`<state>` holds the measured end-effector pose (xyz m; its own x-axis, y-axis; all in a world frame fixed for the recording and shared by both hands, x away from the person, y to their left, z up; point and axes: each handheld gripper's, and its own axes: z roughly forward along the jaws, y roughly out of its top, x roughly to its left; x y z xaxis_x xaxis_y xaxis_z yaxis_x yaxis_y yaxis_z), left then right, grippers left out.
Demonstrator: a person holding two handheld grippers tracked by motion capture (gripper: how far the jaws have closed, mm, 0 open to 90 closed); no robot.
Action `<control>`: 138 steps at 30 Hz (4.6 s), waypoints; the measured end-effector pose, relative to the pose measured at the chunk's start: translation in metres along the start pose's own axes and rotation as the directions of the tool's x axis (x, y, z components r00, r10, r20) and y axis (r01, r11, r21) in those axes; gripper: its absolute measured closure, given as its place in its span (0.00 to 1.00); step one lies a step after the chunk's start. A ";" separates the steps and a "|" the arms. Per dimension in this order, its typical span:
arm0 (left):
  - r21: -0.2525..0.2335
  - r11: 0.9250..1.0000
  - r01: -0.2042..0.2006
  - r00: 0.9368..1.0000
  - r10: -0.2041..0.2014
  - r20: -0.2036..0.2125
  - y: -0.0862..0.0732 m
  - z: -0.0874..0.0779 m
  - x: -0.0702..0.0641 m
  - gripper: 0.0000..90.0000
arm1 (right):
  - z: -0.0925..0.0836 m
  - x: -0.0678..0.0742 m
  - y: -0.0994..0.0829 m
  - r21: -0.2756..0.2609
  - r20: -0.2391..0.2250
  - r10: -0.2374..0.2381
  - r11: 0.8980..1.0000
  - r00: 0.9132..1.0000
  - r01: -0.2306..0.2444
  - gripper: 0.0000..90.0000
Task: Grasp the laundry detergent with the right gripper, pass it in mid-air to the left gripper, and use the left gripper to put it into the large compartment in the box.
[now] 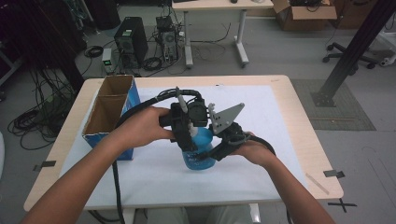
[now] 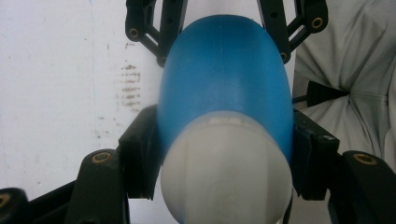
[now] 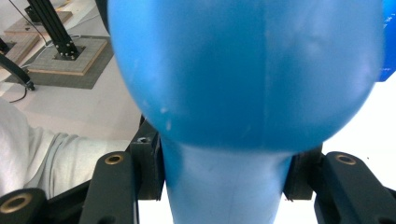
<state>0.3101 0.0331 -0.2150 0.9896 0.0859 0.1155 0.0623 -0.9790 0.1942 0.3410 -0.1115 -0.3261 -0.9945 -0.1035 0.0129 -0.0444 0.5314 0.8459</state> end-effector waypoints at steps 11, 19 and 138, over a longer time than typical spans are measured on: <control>0.019 1.000 0.010 1.000 -0.010 -0.003 0.004 -0.003 -0.001 0.43 | -0.001 0.001 0.000 -0.003 -0.002 0.006 1.000 1.000 -0.006 0.48; 0.064 0.997 0.043 0.999 -0.041 -0.027 0.005 -0.012 0.006 0.43 | -0.011 0.001 -0.011 -0.007 0.017 0.101 0.995 0.995 -0.101 0.16; -0.129 0.215 0.968 0.160 -0.926 -0.341 -0.196 -0.089 0.119 0.43 | -0.168 0.014 -0.059 0.327 0.345 0.186 0.895 0.920 -0.304 0.04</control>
<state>0.4044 0.2522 -0.1523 0.0566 0.9837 0.1706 0.9546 -0.1034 0.2795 0.3459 -0.2855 -0.2864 -0.9557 0.2939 -0.0145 0.2316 0.7817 0.5791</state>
